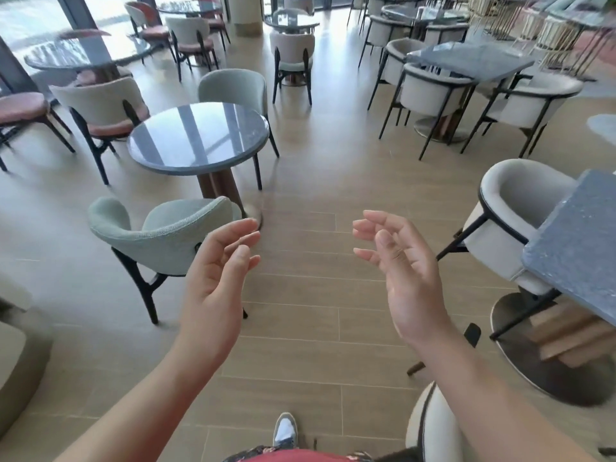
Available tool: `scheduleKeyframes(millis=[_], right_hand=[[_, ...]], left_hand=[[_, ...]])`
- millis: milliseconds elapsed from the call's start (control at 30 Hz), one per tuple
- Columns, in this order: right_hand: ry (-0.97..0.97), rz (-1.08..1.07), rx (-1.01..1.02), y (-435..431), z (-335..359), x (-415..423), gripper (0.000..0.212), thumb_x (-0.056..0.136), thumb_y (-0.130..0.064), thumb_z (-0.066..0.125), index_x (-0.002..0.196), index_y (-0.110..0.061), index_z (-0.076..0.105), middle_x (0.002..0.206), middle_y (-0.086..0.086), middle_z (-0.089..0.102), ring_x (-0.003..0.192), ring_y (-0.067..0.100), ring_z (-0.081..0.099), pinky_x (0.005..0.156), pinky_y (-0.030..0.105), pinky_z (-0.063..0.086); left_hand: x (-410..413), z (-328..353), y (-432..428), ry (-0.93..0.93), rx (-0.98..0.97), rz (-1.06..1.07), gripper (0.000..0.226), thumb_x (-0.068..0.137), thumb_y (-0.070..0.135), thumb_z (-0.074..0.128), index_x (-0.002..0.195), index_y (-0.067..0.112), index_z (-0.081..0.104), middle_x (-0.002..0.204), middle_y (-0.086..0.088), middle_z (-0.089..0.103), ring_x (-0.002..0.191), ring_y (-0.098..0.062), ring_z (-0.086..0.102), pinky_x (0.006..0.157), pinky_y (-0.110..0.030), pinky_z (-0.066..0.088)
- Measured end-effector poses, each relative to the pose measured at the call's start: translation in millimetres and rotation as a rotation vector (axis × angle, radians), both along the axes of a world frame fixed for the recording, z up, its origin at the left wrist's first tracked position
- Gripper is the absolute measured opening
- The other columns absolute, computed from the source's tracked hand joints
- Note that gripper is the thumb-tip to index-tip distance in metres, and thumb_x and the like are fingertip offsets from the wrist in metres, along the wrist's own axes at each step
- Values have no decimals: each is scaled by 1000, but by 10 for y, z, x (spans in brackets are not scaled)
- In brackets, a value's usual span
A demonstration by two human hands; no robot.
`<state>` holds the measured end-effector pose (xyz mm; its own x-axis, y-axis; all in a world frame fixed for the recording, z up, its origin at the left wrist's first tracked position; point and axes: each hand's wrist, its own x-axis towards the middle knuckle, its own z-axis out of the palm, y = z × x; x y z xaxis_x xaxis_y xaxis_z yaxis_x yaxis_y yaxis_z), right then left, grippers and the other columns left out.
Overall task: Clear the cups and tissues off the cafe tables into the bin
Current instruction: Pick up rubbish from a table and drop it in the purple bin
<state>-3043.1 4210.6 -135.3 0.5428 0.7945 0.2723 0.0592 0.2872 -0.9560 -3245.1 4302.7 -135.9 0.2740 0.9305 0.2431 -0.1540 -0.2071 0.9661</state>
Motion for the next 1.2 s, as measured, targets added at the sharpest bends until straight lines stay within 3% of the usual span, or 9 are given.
scheduleKeyframes(millis=[400, 633, 867, 1200], right_hand=[[29, -76, -47, 1865, -114, 1022, 43, 92, -50, 58, 123, -21, 67, 113, -1, 73, 119, 22, 66, 99, 44, 56], [42, -61, -34, 3049, -293, 2140, 44, 93, -50, 58, 123, -19, 67, 114, 1, 73, 119, 22, 66, 99, 45, 55], [22, -16, -22, 4275, -16, 3391, 42, 93, -50, 58, 121, -20, 68, 112, 0, 74, 117, 20, 67, 102, 50, 53], [-19, 43, -29, 5850, 109, 4450, 41, 93, -50, 57, 121, -22, 67, 112, -1, 73, 117, 20, 67, 101, 48, 54]], left_hand=[[1124, -33, 1993, 15, -28, -67, 27, 101, 20, 46, 120, 22, 66, 130, 1, 67, 126, -19, 63, 96, -39, 52], [2274, -141, 3145, 0, -16, -58, 28, 101, 22, 45, 122, 25, 63, 129, -2, 68, 124, -21, 64, 95, -40, 53], [3471, 66, 4275, -13, -17, -21, 32, 101, 23, 45, 127, 19, 62, 131, -5, 68, 124, -21, 64, 96, -40, 53], [4447, 95, 5770, -82, -24, 33, 28, 100, 25, 47, 123, 23, 63, 130, -6, 68, 124, -22, 65, 97, -42, 54]])
